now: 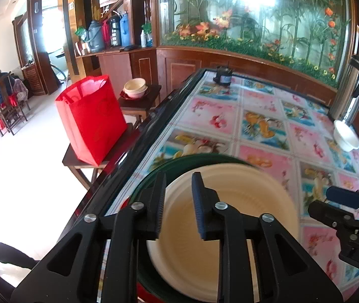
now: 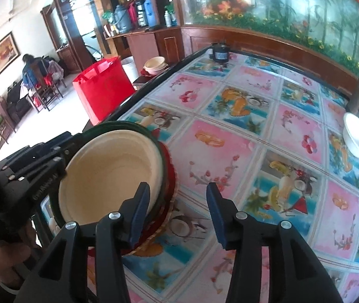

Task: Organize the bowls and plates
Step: 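Open both tools and withdraw from the beige paper bowl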

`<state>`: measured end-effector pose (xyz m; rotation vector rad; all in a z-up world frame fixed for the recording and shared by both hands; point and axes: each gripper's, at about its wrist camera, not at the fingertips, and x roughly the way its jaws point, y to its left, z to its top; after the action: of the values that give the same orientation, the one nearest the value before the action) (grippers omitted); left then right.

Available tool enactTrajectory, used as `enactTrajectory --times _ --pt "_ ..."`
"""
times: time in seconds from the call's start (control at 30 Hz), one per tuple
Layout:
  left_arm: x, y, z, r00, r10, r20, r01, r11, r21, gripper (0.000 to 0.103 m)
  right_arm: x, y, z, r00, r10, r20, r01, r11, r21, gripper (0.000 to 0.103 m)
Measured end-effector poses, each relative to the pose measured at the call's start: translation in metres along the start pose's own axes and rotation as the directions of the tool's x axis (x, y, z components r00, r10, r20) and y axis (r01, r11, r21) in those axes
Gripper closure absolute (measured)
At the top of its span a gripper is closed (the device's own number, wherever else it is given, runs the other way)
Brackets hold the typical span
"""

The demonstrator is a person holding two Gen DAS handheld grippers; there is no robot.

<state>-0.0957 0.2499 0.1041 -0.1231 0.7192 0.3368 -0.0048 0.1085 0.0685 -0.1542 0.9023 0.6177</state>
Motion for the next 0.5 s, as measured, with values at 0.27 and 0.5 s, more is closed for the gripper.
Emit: enactTrajectory --times 0.27,0.5 --pt "-0.007 -0.076 0.01 0.993 -0.113 0.017 0.111 0.988 0.11 0.052 -0.011 -0.066 -0.015 0.996 -0.09 -0.011 0.091 0.99 0.106 0.054" --pt "0.012 -0.161 0.011 0.977 -0.204 -0.058 0.211 0.959 0.189 0.052 -0.022 -0.143 -0.04 0.984 -0.17 -0.051 0.177 0.959 0.223 0.053"
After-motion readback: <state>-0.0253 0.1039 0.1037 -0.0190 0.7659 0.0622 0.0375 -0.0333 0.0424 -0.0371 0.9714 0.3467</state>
